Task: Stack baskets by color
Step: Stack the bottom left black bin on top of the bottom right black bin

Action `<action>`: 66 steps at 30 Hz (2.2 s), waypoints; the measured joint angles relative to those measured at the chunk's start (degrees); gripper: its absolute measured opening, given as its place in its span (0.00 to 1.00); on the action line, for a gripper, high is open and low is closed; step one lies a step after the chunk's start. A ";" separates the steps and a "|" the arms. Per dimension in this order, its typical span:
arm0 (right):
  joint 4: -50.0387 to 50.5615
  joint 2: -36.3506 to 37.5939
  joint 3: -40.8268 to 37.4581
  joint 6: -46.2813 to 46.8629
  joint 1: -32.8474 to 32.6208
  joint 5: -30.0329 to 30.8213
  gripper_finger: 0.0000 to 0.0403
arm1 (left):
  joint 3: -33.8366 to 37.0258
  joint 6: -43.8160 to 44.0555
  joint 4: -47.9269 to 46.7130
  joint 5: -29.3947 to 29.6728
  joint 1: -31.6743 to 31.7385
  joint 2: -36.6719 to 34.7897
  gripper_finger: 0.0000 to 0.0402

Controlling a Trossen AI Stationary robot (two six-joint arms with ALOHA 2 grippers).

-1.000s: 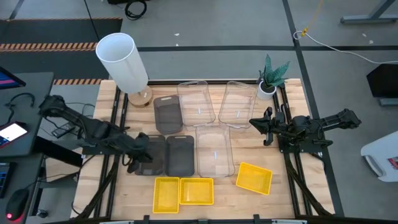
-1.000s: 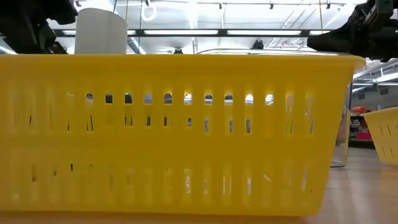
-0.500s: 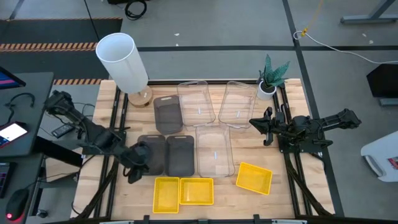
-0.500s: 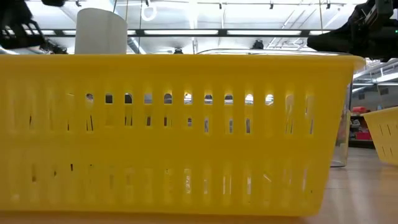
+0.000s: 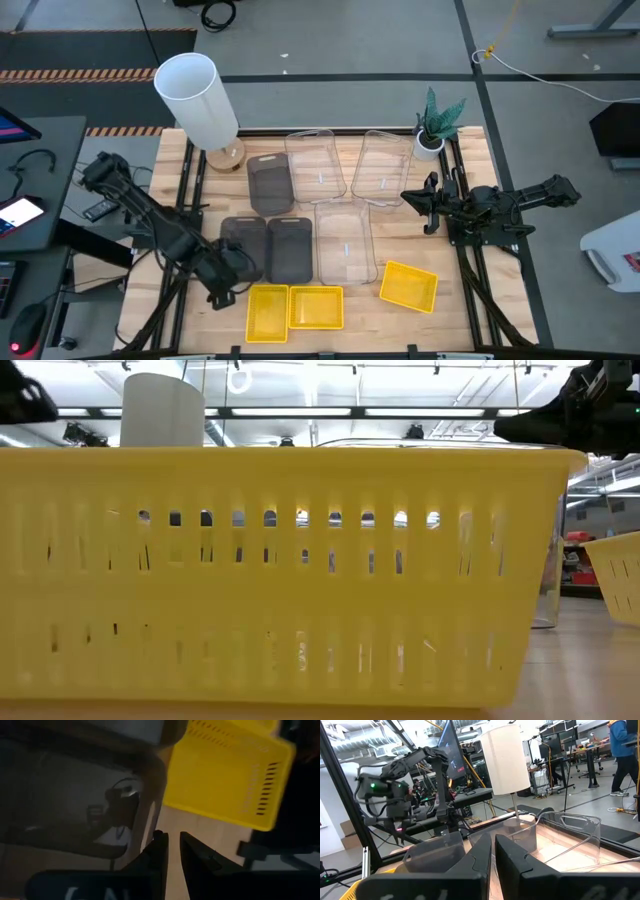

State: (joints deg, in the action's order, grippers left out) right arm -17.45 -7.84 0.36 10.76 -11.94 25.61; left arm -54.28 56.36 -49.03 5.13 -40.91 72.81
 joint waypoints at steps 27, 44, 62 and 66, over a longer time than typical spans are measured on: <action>0.00 -0.01 0.00 -0.01 -0.01 0.01 0.07 | 0.00 -9.06 -0.20 -2.60 -0.11 17.44 0.46; 0.00 0.00 0.02 0.00 -0.01 0.00 0.07 | -0.25 -7.14 -1.69 -6.57 -0.15 18.21 0.03; 0.00 0.00 0.00 0.00 0.01 0.02 0.07 | -23.72 -6.36 -27.41 -2.55 -0.18 18.17 0.02; 0.00 -0.02 0.02 0.00 -0.01 0.02 0.07 | -26.84 -6.77 -29.09 -0.02 -0.20 18.17 0.01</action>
State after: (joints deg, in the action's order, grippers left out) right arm -17.45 -7.85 0.38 10.76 -11.94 25.63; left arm -81.12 49.59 -78.12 5.11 -41.10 90.98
